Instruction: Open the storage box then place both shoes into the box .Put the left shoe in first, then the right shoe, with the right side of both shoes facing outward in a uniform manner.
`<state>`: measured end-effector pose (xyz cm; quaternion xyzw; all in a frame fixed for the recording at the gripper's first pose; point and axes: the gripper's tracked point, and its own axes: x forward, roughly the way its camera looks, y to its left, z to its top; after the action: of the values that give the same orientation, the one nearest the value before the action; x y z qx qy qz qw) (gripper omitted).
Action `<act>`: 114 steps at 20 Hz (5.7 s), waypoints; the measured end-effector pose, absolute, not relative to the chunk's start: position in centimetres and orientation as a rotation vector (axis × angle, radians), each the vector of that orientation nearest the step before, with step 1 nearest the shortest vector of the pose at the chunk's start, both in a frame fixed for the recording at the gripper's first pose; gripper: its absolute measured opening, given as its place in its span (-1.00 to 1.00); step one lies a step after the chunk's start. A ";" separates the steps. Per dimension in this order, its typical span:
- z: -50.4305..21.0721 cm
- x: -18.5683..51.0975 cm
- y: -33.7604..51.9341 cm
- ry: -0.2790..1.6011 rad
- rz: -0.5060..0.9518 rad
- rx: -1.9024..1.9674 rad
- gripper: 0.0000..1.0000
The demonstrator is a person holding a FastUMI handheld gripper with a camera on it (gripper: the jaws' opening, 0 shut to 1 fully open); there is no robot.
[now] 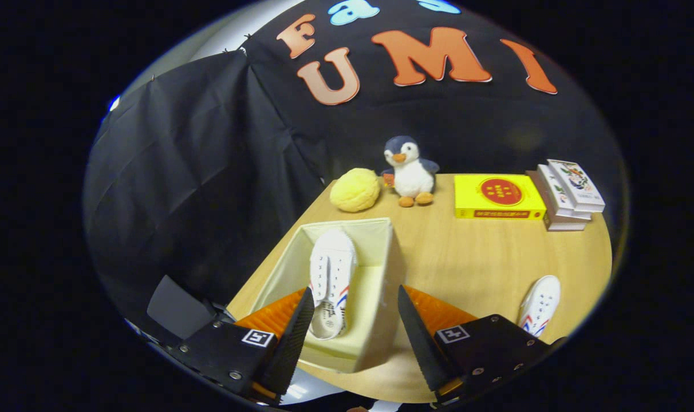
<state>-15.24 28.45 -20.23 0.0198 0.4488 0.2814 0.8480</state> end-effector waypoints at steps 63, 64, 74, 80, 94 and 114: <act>-22.4 -15.8 35.7 1.087 0.591 0.248 -0.89; -22.8 -15.9 35.9 1.091 0.576 0.226 -0.89; -19.5 -14.4 34.6 0.970 0.584 0.147 0.37; -12.3 -9.5 29.2 0.689 0.531 0.131 0.83; -0.6 -5.9 14.0 0.125 0.346 0.066 0.96; 4.8 -7.2 4.2 -0.044 0.199 0.001 0.96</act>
<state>-7.22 4.24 4.83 0.0006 -0.0220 0.0994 0.9948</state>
